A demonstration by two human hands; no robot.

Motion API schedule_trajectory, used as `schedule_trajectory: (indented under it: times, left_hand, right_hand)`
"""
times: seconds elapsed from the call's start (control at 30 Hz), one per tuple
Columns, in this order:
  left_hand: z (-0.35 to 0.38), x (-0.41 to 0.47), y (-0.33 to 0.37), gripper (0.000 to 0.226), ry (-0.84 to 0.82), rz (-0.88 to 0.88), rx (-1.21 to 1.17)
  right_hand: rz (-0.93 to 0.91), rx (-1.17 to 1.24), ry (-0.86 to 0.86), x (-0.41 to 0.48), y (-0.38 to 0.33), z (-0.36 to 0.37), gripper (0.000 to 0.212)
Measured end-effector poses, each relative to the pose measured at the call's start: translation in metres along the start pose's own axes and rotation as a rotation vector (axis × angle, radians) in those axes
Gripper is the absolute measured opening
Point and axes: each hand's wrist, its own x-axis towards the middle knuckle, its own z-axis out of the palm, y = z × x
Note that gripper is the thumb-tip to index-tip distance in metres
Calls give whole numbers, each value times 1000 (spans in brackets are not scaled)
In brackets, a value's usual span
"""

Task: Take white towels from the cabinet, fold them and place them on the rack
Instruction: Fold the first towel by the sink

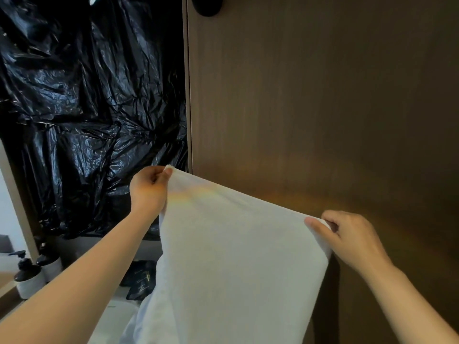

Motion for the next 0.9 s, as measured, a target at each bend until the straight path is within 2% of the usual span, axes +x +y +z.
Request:
schedule_trajectory:
  times: [0.17,0.3,0.4,0.53,0.73,0.9]
  left_hand:
    - [-5,10,10,18,61,24,-11]
    - [-7,13,20,15,104,54,-20]
    - [-8,11,26,18,135,78,-37]
    - [-10,11,33,23,180,95,-51]
    - [-11,7,27,20,108,77,-24]
    - [-7,-5,10,13,104,25,-62]
  right_hand:
    - [51,-76,48,28,-7,-12,16]
    - [114,-116,117,47,-13,-20,42]
    - [112,-195,89,56,-17,-25,24]
    - [122,-114,88,61,-18,-27,15]
    - [186,129,53,56,-14,-19,14]
    - [218,114,50,44,-13,-2,18]
